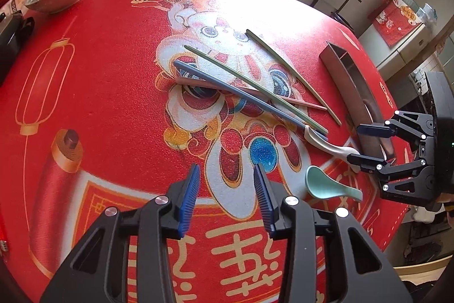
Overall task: Organize utensils
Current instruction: 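Lift the white spoon off the cloth with the right tool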
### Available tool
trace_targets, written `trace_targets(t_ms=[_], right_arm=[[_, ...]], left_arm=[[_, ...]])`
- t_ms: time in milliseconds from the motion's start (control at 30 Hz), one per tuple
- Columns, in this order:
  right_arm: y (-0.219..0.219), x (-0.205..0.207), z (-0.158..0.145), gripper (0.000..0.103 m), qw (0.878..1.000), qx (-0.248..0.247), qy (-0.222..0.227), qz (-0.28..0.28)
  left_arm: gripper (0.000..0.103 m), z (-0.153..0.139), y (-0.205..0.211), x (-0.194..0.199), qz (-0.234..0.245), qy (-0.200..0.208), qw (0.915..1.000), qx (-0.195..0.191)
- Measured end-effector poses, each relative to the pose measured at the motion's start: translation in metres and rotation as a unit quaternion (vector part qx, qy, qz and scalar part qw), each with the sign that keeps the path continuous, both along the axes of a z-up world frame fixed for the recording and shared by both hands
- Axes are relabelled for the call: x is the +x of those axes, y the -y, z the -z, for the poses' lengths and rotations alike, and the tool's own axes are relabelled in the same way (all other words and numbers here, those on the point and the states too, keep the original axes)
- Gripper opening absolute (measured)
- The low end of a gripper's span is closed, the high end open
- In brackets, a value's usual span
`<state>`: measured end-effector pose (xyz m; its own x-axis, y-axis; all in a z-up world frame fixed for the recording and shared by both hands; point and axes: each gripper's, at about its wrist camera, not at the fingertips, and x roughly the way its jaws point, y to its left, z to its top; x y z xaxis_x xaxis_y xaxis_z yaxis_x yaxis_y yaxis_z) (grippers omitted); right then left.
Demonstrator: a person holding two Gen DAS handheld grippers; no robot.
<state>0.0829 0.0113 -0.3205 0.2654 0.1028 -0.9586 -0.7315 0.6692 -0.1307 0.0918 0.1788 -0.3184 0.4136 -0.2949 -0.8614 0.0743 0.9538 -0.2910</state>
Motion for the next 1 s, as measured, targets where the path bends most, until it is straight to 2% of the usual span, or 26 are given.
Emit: trace_targets(t_ms=[67,167,333,467,633,700,767,800,867,933,1000], right_arm=[[0.001,-0.004,0.0,0.043,1.0,-0.007,-0.008,-0.015],[-0.005,-0.011,0.009,0.028,0.999,-0.031,-0.004,-0.042],[-0.018,-0.015,0.02,0.025,0.996,-0.06,-0.002,-0.068],[-0.029,-0.025,0.032,0.025,0.988,-0.116,0.022,-0.103],[-0.03,-0.019,0.03,0.019,0.991,-0.107,0.011,-0.08],[-0.026,-0.01,0.027,0.018,0.996,-0.076,-0.01,-0.041],[-0.016,0.005,0.021,0.015,0.998,-0.012,-0.052,0.024],[-0.01,0.012,0.017,0.013,0.995,0.024,-0.073,0.057],[0.002,0.024,0.011,0.005,0.981,0.103,-0.116,0.116],[0.007,0.03,0.012,0.005,0.971,0.13,-0.137,0.146],[0.01,0.029,0.013,0.005,0.968,0.139,-0.14,0.158]], left_arm=[[0.039,0.001,-0.001,0.001,-0.002,-0.001,1.0,-0.001],[0.039,0.001,-0.001,0.001,-0.004,-0.002,1.0,-0.005],[0.039,0.002,-0.002,-0.001,-0.007,-0.005,0.9999,-0.008],[0.039,0.004,-0.005,-0.001,-0.013,-0.009,0.9998,-0.01],[0.039,0.003,-0.009,-0.002,-0.018,-0.01,0.9997,-0.011],[0.039,0.003,-0.009,-0.003,-0.018,-0.01,0.9997,-0.012],[0.039,0.003,-0.01,-0.003,-0.019,-0.01,0.9997,-0.014],[0.039,0.003,-0.01,-0.004,-0.019,-0.01,0.9997,-0.014],[0.039,0.003,-0.011,-0.003,-0.019,-0.011,0.9997,-0.015],[0.039,0.004,-0.011,-0.003,-0.019,-0.013,0.9996,-0.015],[0.039,0.004,-0.01,-0.003,-0.018,-0.014,0.9996,-0.015]])
